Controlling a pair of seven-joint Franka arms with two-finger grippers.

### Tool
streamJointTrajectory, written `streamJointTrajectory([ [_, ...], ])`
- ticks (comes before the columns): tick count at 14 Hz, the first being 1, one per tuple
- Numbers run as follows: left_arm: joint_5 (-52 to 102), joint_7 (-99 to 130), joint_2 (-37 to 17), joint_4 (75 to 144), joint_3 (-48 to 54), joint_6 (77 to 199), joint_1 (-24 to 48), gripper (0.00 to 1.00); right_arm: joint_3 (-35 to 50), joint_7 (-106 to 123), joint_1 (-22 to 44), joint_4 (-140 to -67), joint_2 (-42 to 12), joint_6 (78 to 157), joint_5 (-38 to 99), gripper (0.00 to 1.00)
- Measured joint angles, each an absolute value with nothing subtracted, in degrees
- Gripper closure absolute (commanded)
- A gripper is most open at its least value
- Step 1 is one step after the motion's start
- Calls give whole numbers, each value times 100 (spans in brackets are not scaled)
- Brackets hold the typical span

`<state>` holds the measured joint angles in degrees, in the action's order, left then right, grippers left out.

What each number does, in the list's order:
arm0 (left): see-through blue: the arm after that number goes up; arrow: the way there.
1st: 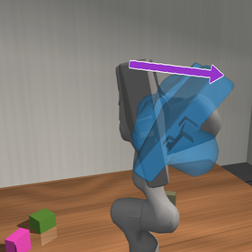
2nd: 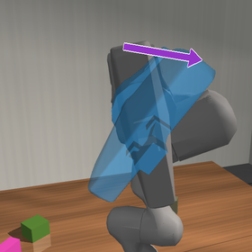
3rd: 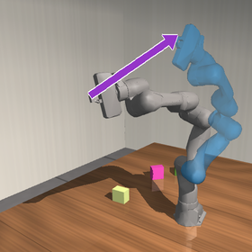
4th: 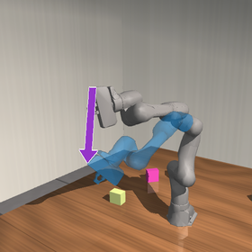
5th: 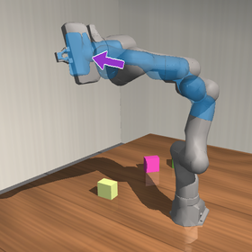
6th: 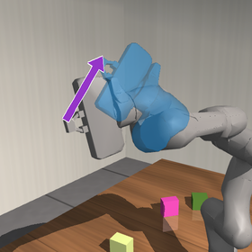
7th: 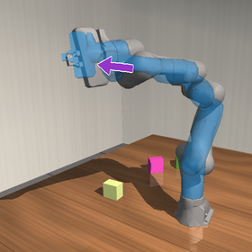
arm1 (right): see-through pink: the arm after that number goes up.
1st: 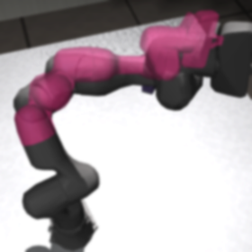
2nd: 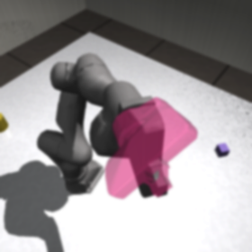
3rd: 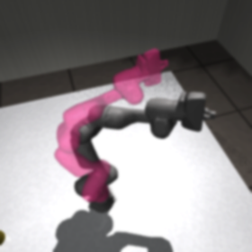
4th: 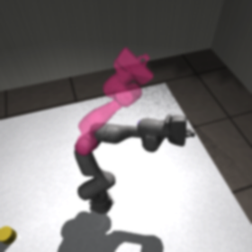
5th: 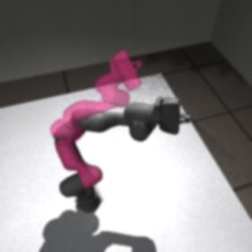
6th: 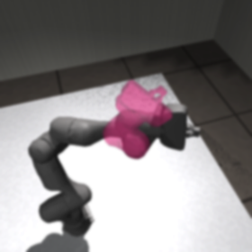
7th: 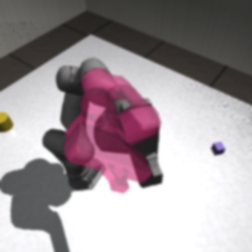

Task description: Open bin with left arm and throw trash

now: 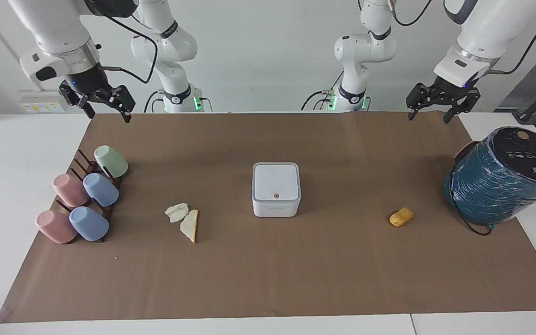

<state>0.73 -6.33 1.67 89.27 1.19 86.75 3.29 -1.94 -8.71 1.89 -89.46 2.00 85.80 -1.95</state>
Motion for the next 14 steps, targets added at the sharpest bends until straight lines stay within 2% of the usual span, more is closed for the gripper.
streamJointTrajectory([
  [9,73,-625,168,8978,130,8700,331,0,-194,-871,189,-8946,200,8580,-195,0],
  [11,73,-625,196,9136,176,9063,350,1,-194,-871,189,-8946,200,8580,-195,0],
  [13,74,-489,279,9498,229,9758,430,35,-194,-871,189,-8947,200,8580,-195,0],
  [14,75,-366,307,9642,251,10013,503,58,-194,-871,189,-8948,200,8580,-195,0],
])
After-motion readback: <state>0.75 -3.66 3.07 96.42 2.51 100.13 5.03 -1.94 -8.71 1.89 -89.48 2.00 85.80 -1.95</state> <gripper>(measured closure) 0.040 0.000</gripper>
